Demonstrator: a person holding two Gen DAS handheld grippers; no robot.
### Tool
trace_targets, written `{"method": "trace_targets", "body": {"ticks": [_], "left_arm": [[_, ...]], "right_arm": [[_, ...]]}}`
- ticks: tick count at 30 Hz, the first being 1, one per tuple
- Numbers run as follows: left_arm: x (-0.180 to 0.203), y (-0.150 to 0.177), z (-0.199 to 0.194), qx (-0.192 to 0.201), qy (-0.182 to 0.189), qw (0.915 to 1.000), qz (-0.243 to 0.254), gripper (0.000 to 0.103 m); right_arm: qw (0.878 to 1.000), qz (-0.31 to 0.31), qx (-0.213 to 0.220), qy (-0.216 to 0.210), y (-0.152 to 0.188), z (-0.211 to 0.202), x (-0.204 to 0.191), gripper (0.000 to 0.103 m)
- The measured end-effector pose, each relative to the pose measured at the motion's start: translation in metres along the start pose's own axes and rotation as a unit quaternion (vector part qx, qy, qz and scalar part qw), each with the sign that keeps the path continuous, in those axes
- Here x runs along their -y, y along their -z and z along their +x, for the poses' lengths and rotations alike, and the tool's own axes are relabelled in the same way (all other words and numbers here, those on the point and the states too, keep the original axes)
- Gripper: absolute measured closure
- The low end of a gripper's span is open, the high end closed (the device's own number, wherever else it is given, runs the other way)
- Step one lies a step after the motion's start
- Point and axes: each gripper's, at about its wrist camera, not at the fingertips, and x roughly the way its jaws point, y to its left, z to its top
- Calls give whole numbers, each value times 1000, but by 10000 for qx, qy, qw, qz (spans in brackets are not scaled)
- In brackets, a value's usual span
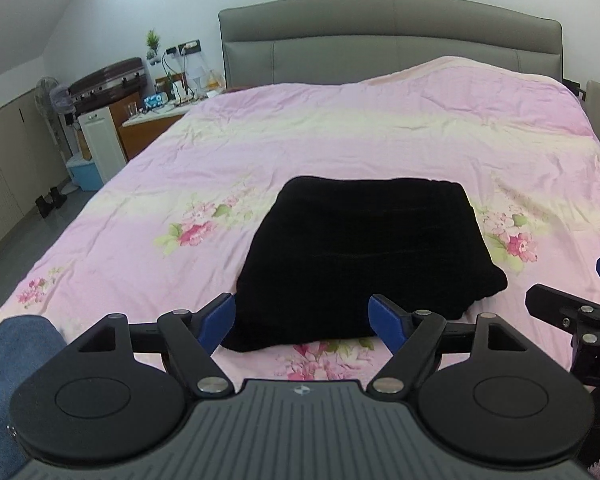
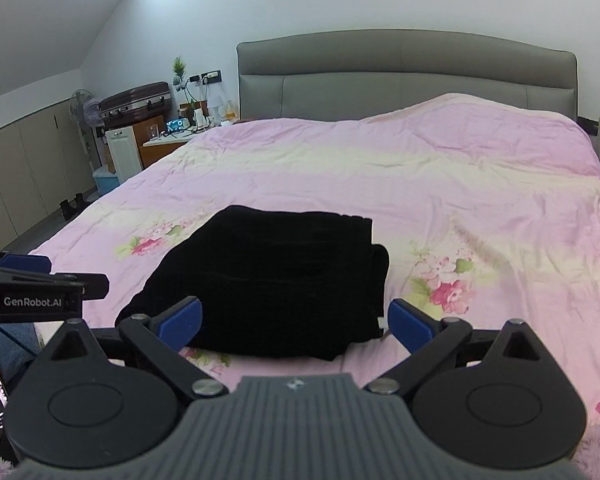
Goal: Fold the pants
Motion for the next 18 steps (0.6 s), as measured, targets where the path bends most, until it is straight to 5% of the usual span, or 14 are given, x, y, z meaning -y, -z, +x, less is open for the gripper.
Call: {"method": "trace_targets", "body": {"ticks": [18], "left_arm": [[5, 12, 1, -262, 75, 9996, -99, 14]], "right_arm": [[9996, -147, -203, 111, 13, 12, -2, 7]]}}
